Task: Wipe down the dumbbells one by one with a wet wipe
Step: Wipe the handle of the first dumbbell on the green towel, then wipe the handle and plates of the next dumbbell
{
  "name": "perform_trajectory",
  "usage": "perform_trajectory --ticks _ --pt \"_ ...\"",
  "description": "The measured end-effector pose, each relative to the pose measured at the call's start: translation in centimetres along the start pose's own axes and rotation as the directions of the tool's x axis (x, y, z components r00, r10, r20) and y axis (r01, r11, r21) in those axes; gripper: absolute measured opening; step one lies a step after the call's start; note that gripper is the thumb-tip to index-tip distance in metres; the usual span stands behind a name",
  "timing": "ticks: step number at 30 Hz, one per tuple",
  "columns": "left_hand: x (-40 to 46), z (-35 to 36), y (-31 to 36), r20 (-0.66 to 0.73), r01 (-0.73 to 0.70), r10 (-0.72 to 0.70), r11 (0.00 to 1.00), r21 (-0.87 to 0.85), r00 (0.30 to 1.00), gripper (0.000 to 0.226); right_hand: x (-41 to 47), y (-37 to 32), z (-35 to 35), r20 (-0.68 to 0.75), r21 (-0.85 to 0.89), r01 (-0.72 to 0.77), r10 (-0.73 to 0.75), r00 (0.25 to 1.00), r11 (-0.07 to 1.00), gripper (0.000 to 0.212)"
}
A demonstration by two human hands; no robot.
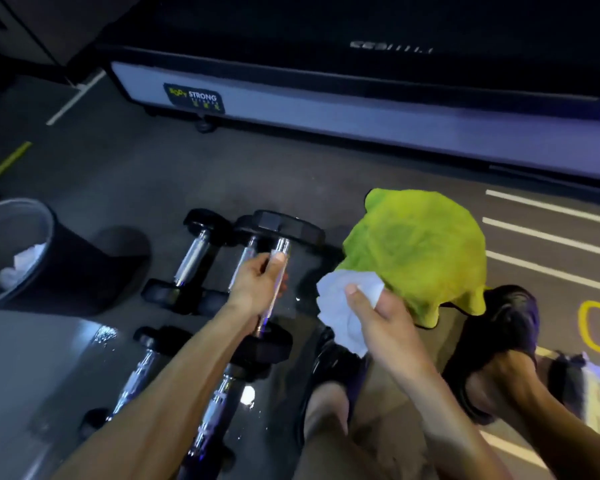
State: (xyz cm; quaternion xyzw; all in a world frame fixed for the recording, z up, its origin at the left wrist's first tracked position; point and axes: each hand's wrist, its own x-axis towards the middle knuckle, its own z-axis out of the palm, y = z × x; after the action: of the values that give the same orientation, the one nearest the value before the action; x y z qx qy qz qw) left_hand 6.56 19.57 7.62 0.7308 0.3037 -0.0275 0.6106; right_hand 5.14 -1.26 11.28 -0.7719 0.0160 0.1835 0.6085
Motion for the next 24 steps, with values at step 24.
perform_trajectory --ticks 24 --pt "10.6 1.7 -4.3 0.027 -0.067 0.065 0.779 0.623 0.998 0.015 2.9 6.4 2.2 0.153 -0.166 -0.11 0.136 0.979 0.98 0.06"
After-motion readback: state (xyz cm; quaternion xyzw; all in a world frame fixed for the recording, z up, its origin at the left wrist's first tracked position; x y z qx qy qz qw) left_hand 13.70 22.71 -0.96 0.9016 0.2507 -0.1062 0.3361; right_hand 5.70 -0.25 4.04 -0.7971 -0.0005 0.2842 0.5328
